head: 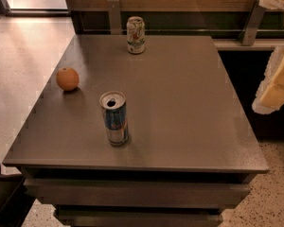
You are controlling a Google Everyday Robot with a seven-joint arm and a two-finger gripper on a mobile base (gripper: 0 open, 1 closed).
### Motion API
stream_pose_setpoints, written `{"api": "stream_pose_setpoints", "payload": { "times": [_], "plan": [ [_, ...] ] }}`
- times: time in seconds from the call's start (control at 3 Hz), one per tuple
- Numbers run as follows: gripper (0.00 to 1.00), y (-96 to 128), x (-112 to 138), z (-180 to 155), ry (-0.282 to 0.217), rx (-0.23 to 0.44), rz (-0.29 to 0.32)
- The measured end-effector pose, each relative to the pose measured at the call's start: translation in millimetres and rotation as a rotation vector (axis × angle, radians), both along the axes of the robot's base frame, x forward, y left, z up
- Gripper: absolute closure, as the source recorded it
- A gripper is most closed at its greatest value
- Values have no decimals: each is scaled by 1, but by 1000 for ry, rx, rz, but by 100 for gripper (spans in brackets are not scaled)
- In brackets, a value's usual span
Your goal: Move redbull can near 7up can
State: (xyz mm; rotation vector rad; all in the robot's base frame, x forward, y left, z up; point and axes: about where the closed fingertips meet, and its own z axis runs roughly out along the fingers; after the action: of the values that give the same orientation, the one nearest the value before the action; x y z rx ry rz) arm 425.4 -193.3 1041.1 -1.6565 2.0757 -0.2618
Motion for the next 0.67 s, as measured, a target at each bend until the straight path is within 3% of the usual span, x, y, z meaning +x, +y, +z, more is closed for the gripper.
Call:
{"api": "stream_pose_setpoints", "payload": {
  "times": [0.67],
  "plan": [
    [0, 3, -1, 4, -13, 18, 10]
  ]
}}
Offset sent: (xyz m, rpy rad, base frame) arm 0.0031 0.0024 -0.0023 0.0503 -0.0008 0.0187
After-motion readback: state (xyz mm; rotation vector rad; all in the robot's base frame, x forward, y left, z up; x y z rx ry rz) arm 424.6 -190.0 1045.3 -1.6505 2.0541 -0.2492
